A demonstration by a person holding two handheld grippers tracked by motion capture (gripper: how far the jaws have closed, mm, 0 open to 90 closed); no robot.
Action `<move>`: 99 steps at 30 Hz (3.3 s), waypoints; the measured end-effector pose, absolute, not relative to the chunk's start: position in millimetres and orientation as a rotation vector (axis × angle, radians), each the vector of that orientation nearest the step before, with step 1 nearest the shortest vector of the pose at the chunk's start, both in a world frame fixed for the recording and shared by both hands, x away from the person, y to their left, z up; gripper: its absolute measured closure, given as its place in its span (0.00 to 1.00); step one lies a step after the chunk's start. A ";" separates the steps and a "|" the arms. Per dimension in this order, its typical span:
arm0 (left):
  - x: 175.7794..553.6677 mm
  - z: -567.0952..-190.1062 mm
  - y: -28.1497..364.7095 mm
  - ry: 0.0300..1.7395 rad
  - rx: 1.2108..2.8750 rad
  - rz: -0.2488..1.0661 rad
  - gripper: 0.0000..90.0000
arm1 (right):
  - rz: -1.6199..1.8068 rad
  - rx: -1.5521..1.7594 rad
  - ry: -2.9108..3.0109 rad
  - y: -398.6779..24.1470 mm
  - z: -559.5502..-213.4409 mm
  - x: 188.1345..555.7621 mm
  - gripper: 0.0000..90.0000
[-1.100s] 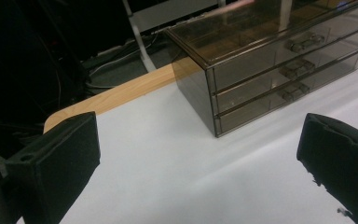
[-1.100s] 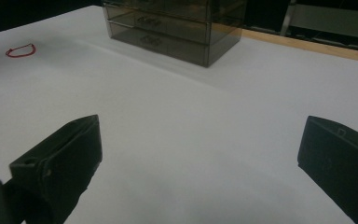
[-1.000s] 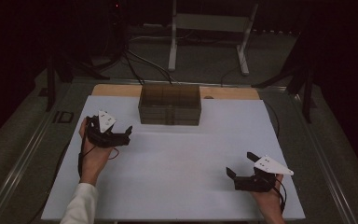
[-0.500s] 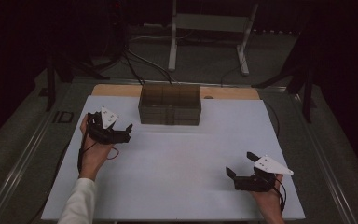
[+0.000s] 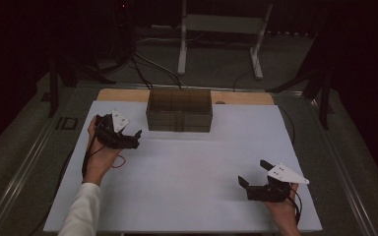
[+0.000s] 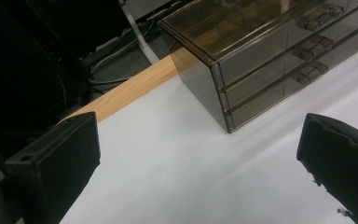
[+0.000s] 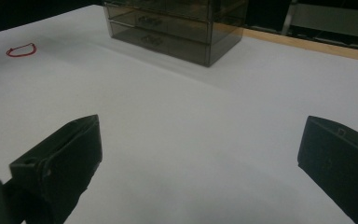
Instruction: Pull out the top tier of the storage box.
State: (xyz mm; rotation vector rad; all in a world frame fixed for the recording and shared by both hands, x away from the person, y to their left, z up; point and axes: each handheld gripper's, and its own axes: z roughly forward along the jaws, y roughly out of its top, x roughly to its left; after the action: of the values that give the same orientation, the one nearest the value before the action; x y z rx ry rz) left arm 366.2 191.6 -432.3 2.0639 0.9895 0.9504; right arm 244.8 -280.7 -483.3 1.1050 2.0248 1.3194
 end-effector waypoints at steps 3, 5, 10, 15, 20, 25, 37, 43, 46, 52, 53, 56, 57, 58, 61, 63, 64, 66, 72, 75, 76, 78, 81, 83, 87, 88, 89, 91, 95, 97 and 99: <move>367.5 -431.8 189.4 0.980 2.075 0.951 0.01 | 1.320 1.105 2.024 -280.7 -483.3 244.7 0.00; 368.4 -431.3 187.8 0.970 2.085 0.953 0.01 | 1.320 1.104 2.024 -280.9 -483.2 244.7 0.00; 370.1 -431.0 184.3 0.946 2.103 0.954 0.01 | 1.320 1.105 2.024 -281.2 -483.1 244.6 0.00; 371.9 -431.9 181.3 0.933 2.118 0.952 0.01 | 1.321 1.103 2.024 -281.2 -483.0 244.6 0.00; 373.7 -431.8 179.6 0.917 2.130 0.951 0.01 | 1.322 1.103 2.024 -281.3 -483.1 244.7 0.00; 375.2 -432.3 177.6 0.902 2.144 0.940 0.01 | 1.323 1.102 2.024 -280.9 -483.1 244.6 0.00; 378.1 -432.9 169.6 0.861 2.178 0.959 0.01 | 1.322 1.102 2.026 -280.8 -483.2 244.9 0.00; 380.4 -433.9 164.9 0.833 2.215 0.972 0.01 | 1.322 1.102 2.026 -280.8 -483.2 245.0 0.00; 381.1 -433.2 164.0 0.824 2.219 0.974 0.01 | 1.323 1.102 2.026 -280.7 -483.3 245.0 0.00; 384.0 -432.3 159.3 0.791 2.244 0.986 0.01 | 1.323 1.101 2.027 -280.4 -483.4 245.1 0.00; 384.5 -432.5 158.9 0.781 2.251 0.993 0.01 | 1.323 1.101 2.027 -280.5 -483.4 245.2 0.00; 385.9 -433.1 157.8 0.772 2.260 1.001 0.01 | 1.324 1.102 2.027 -280.5 -483.4 245.2 0.00; 386.4 -433.1 157.7 0.766 2.265 1.006 0.01 | 1.324 1.102 2.027 -280.5 -483.4 245.3 0.00; 386.9 -432.7 157.5 0.762 2.272 1.010 0.01 | 1.325 1.102 2.026 -280.5 -483.5 245.4 0.00; 388.4 -432.1 156.3 0.753 2.269 1.007 0.01 | 1.324 1.101 2.027 -280.2 -483.7 245.6 0.00; 389.1 -431.3 155.0 0.744 2.276 1.018 0.01 | 1.324 1.101 2.027 -280.2 -483.7 245.5 0.00; 389.6 -430.8 154.3 0.738 2.276 1.021 0.01 | 1.324 1.102 2.027 -280.2 -483.7 245.6 0.00; 390.5 -430.3 152.4 0.726 2.284 1.034 0.01 | 1.324 1.101 2.026 -280.2 -483.6 245.6 0.00; 393.2 -432.2 145.0 0.695 2.298 1.045 0.01 | 1.326 1.105 2.024 -281.2 -483.1 245.2 0.00; 394.1 -432.5 142.4 0.693 2.314 1.055 0.01 | 1.326 1.105 2.024 -281.4 -483.0 245.2 0.00; 395.0 -432.8 139.9 0.687 2.321 1.057 0.01 | 1.326 1.106 2.023 -281.4 -483.0 245.2 0.00; 395.8 -432.6 137.4 0.671 2.328 1.068 0.01 | 1.328 1.105 2.023 -281.3 -482.9 245.1 0.00; 396.6 -432.0 133.4 0.657 2.339 1.078 0.01 | 1.328 1.105 2.023 -281.3 -482.9 245.2 0.00; 396.9 -432.0 130.7 0.642 2.346 1.094 0.01 | 1.328 1.105 2.023 -281.3 -483.0 245.3 0.00; 397.4 -431.5 126.6 0.636 2.355 1.107 0.01 | 1.329 1.105 2.023 -281.2 -482.9 245.3 0.00; 397.2 -431.6 125.5 0.638 2.353 1.105 0.01 | 1.329 1.105 2.024 -281.2 -482.9 245.3 0.00; 397.0 -431.6 124.4 0.632 2.355 1.123 0.01 | 1.328 1.105 2.024 -281.2 -482.9 245.3 0.00; 397.4 -431.2 122.4 0.626 2.354 1.123 0.01 | 1.329 1.104 2.023 -281.3 -482.9 245.3 0.00; 399.3 -431.1 117.7 0.606 2.360 1.135 0.01 | 1.329 1.103 2.024 -281.2 -482.9 245.4 0.00; 400.1 -430.8 115.4 0.596 2.355 1.139 0.01 | 1.330 1.103 2.023 -281.2 -482.9 245.5 0.00; 400.7 -430.8 113.1 0.588 2.362 1.144 0.01 | 1.330 1.103 2.023 -281.3 -482.9 245.5 0.00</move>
State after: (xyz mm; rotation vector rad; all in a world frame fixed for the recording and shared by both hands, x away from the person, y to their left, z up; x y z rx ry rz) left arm 400.7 113.1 -430.8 2.3617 0.5877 1.1441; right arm 245.5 -281.3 -482.9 1.1029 2.0234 1.3303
